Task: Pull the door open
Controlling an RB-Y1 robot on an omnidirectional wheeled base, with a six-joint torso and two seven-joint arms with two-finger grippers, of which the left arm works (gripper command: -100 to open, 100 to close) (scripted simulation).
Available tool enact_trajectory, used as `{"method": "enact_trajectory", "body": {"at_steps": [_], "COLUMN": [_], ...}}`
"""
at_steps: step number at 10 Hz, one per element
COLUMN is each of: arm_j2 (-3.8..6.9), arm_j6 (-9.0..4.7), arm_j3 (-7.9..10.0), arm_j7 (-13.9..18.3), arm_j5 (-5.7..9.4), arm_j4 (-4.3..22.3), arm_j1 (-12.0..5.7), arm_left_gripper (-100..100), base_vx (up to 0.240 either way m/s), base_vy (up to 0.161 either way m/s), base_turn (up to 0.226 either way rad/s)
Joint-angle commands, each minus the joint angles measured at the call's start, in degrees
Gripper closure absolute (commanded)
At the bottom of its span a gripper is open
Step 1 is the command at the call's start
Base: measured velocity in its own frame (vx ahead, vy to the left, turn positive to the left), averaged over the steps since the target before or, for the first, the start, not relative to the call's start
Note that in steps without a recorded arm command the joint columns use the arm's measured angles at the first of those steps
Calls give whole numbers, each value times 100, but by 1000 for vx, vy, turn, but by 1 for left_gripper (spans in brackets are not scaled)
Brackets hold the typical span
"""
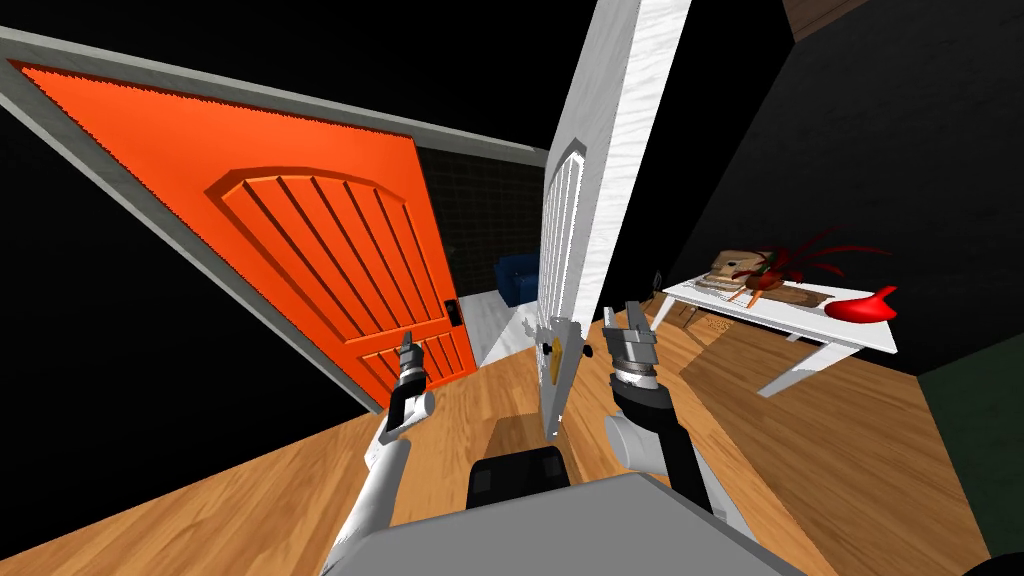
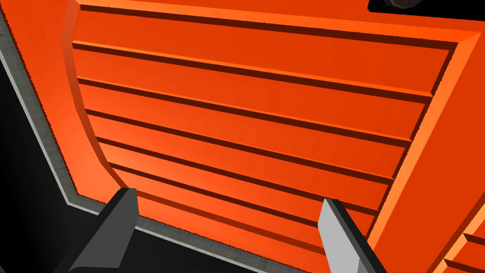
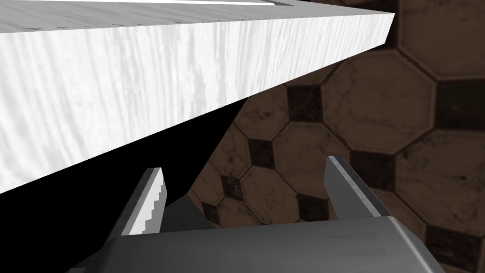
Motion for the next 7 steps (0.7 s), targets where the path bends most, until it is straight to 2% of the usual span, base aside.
{"method": "enact_trajectory", "body": {"at_steps": [1, 2, 3, 4, 5, 6, 7], "arm_j2": [17, 37, 37, 57, 57, 74, 74], "arm_j6": [1, -8, -8, -17, -17, -26, -26], "arm_j3": [36, 110, 110, 183, 183, 252, 252], "arm_j7": [-43, -127, -127, -211, -211, -290, -290], "arm_j5": [24, 69, 69, 114, 114, 156, 156], "arm_j4": [188, 383, 496, 720, 803, 993, 1092], "arm_j1": [-85, -271, -271, -457, -457, -632, -632], "arm_left_gripper": [-100, -100, -100, -100, -100, -100, -100], "base_vx": [37, 36, 32, 37, 33, 41, 34], "base_vy": [42, 53, 46, 37, 36, 49, 46], "base_turn": [-49, -100, -56, -106, -66, -97, -57]}}
